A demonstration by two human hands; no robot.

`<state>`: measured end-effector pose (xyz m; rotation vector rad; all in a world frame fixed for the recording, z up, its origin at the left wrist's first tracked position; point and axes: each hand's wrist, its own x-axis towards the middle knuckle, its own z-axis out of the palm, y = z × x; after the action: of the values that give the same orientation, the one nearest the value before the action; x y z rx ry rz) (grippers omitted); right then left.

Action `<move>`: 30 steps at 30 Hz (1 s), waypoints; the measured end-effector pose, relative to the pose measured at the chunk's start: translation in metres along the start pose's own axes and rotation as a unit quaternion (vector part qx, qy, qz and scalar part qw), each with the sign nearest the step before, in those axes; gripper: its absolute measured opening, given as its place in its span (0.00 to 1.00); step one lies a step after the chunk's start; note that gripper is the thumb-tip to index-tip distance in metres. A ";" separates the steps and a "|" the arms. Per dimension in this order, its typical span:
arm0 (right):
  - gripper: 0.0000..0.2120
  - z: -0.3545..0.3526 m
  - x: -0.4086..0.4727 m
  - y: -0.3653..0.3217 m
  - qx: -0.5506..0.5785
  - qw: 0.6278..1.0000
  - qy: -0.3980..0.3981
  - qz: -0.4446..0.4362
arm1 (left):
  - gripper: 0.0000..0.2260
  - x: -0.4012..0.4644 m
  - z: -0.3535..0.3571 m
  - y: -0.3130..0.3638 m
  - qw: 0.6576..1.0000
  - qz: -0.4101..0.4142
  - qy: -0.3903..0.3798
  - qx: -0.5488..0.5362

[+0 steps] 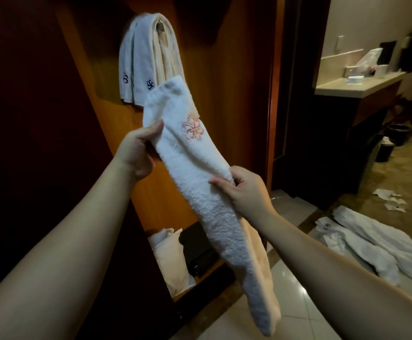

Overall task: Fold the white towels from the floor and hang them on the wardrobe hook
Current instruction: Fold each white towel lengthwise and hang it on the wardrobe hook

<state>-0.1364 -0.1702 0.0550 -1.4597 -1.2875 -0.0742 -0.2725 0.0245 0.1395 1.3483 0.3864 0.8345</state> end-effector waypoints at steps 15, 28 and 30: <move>0.13 0.011 -0.043 0.037 0.155 0.965 -0.089 0.192 | 0.15 0.004 0.060 0.000 0.991 -0.093 0.007 -0.092; 0.05 0.001 -0.034 0.038 0.121 0.976 -0.078 0.161 | 0.18 0.029 0.025 0.007 0.996 -0.079 0.026 -0.045; 0.08 -0.007 -0.028 0.035 0.086 0.984 -0.091 0.127 | 0.16 0.030 0.019 0.008 0.995 -0.074 0.033 -0.059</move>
<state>-0.1190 -0.1853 0.0159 -1.4936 -1.2093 0.3374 -0.2418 0.0327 0.1578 1.1701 0.4763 0.7674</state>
